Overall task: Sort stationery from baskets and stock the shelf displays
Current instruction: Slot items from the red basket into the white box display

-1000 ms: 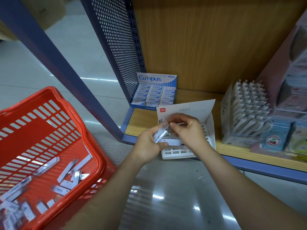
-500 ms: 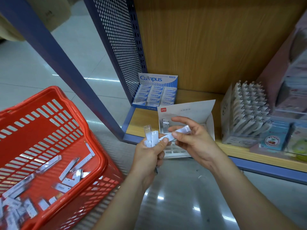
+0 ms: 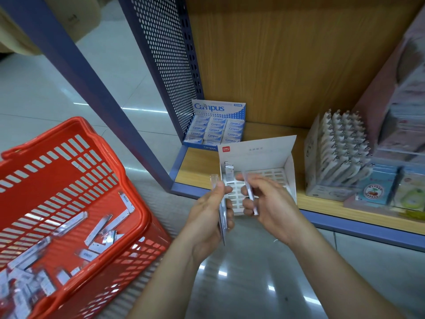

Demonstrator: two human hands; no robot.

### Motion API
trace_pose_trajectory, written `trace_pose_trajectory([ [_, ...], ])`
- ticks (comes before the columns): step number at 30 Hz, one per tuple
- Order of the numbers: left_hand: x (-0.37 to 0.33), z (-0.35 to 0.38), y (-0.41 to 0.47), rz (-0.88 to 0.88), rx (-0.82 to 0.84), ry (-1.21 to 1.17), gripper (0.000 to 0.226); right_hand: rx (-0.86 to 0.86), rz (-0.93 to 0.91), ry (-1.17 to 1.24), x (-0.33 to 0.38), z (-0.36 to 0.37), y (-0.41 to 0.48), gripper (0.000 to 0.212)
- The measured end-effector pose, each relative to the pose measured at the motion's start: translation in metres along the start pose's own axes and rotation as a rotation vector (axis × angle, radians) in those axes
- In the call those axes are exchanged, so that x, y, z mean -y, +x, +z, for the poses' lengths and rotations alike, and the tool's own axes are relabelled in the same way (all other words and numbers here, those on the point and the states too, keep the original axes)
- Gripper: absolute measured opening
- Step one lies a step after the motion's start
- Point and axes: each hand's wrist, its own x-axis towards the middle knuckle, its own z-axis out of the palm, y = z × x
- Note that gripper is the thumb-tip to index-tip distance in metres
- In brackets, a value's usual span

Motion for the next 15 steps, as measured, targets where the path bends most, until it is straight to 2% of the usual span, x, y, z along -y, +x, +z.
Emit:
trace_pose_trajectory([
  [2,-0.001,0.006,0.000,0.059,-0.039,-0.052,0.033,0.070,-0.024,-0.245,-0.007,0.004,-0.007,0.011],
  [4,-0.004,0.013,0.000,0.092,-0.105,-0.152,0.028,0.093,-0.042,-0.396,-0.015,0.008,-0.014,0.017],
  [7,-0.003,0.019,0.004,0.128,-0.148,-0.245,0.025,0.027,-0.102,-0.420,-0.021,0.010,-0.017,0.024],
  [9,0.000,0.020,0.006,0.161,-0.135,-0.249,0.025,-0.026,-0.163,-0.531,-0.020,0.006,-0.014,0.025],
  [11,0.002,0.018,0.007,0.165,-0.105,-0.248,0.025,-0.039,-0.204,-0.602,-0.019,0.004,-0.013,0.019],
  [14,0.001,0.014,0.005,0.156,-0.044,-0.260,0.027,-0.044,-0.199,-0.532,-0.020,0.002,-0.013,0.002],
  [15,0.001,0.012,0.005,0.149,-0.030,-0.242,0.030,-0.042,-0.191,-0.502,-0.020,0.001,-0.013,0.005],
])
